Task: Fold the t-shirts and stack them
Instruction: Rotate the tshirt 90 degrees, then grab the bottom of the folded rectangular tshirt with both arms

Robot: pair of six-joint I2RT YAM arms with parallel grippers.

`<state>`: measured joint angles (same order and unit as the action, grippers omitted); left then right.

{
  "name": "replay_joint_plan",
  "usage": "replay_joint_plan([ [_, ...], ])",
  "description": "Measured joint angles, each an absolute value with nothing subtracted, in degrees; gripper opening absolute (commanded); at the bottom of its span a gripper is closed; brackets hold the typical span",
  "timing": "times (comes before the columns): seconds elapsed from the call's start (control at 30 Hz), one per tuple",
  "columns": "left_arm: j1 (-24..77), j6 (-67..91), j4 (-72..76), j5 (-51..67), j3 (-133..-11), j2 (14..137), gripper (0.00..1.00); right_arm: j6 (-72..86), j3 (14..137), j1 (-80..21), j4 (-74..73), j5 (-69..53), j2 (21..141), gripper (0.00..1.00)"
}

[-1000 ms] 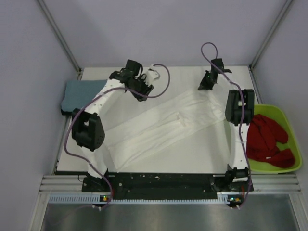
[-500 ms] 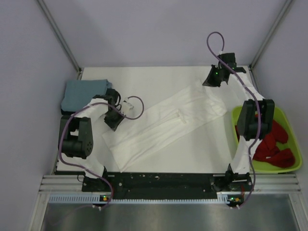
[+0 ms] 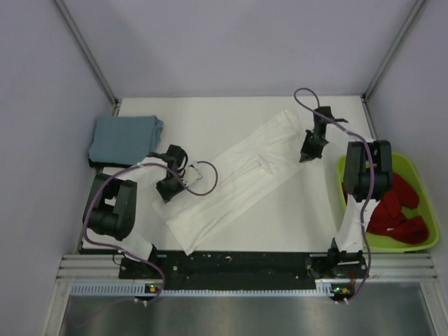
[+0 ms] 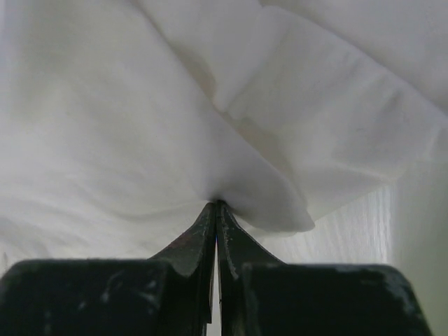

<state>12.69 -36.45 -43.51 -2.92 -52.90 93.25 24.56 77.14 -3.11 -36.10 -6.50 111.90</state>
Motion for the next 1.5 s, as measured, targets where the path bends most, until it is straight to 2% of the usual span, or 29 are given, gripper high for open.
replay_joint_plan([
  [0.07, 17.9, -36.9, -44.2, -4.3, -52.2, 93.1, 0.20, 24.4, 82.3, -3.1, -37.3, -6.1, 115.4, 0.00],
  [0.17, 29.7, -38.6, -47.2, -4.4, -51.2, 92.6, 0.22, 23.6, 97.7, -2.9, -41.5, -4.9, 125.0, 0.00],
  [0.27, 38.1, -39.1, -50.5, 2.5, -52.5, 92.9, 0.24, 22.8, 119.1, -2.8, -45.4, -4.2, 137.3, 0.00],
  [0.37, 43.4, -39.6, -54.7, 12.7, -56.2, 93.7, 0.27, 21.5, 133.9, -2.6, -44.4, -5.0, 146.2, 0.01],
  [0.43, 44.7, -40.6, -57.3, 16.9, -58.2, 92.5, 0.31, 20.0, 135.8, -2.3, -44.3, -5.9, 147.2, 0.09],
  [0.5, 44.6, -41.7, -59.3, 18.7, -58.5, 88.4, 0.38, 17.9, 135.2, -2.0, -44.1, -6.6, 146.1, 0.21],
  [0.57, 44.3, -42.9, -61.8, 18.6, -58.5, 82.5, 0.42, 15.7, 130.2, -1.9, -42.7, -7.4, 142.1, 0.34],
  [0.67, 43.9, -44.4, -63.7, 18.1, -59.0, 74.9, 0.51, 12.8, 115.7, -2.1, -38.3, -10.0, 129.7, 0.47],
  [0.77, 43.9, -45.8, -62.8, 18.9, -59.5, 72.2, 0.58, 8.5, 96.9, -3.9, -29.5, -14.0, 111.3, 0.50],
  [0.93, 43.9, -50.3, -55.6, 22.2, -53.9, 71.7, 0.60, -3.4, 69.7, -14.2, -12.0, -28.9, 78.9, 0.58],
  [1.0, 43.9, -51.9, -51.9, 22.5, -49.6, 71.7, 0.62, -8.2, 59.5, -18.6, -6.7, -34.5, 69.0, 0.59],
  [1.07, 43.9, -53.1, -48.3, 22.4, -45.3, 71.7, 0.64, -13.3, 50.6, -22.5, -4.9, -35.2, 61.8, 0.59],
  [1.27, 43.9, -56.6, -41.9, 21.9, -39.8, 72.8, 0.66, -32.9, 32.9, -42.0, -15.5, -32.5, 55.2, 0.60],
  [1.4, 43.9, -57.7, -38.2, 20.4, -38.8, 76.2, 0.66, -41.0, 29.5, -53.3, -22.8, -29.2, 55.1, 0.60],
  [1.5, 44.1, -58.2, -36.7, 19.1, -38.7, 77.7, 0.64, -45.5, 29.2, -58.1, -25.1, -27.2, 56.1, 0.60],
])
